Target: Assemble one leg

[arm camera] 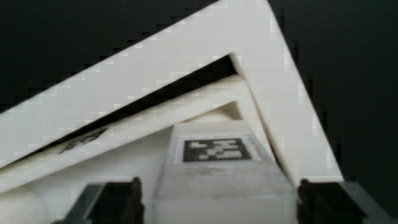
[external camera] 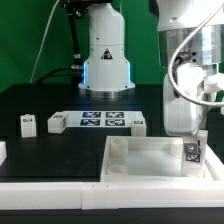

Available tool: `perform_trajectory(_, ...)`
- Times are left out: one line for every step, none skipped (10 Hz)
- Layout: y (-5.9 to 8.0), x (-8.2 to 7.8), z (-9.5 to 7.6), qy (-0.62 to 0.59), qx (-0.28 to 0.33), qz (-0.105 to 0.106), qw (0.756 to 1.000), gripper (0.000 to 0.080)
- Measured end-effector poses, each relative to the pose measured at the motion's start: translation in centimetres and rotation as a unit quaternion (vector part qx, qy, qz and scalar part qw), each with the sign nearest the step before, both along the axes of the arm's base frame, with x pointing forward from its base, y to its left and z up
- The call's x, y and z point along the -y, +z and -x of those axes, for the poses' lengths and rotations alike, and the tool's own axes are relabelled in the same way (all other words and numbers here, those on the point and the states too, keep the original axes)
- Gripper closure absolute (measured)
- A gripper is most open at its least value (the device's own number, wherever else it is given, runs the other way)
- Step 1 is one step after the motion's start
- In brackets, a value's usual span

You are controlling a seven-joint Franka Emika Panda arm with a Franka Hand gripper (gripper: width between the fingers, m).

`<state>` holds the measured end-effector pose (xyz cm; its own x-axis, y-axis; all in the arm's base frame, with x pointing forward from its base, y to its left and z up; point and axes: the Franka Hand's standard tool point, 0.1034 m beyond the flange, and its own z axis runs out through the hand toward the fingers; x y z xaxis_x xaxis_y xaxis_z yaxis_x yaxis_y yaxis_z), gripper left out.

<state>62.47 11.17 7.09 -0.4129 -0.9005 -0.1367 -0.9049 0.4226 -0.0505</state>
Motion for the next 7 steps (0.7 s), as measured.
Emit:
perform_trajectory(0.00,0.00,0.00,0.001,0.000,0.000,1.000,0.0222)
perform_trajectory(0.00,0.00,0.00,0.002,0.000,0.000,1.000,0.0222)
perform_trajectory(0.00,0.00,0.00,0.002,0.000,0.000,1.000,0.0165)
perform_trajectory(0.00,-0.01,0.00,0.003,0.000,0.000,1.000,0.0154)
perform_trajectory(0.00,-0.01,0.00,0.003,0.000,0.000,1.000,0.0154)
perform_trajectory(0.00,-0.01,0.00,0.004,0.000,0.000,1.000,0.0151)
perform_trajectory(0.00,-0.01,0.00,0.004,0.000,0.000,1.000,0.0151)
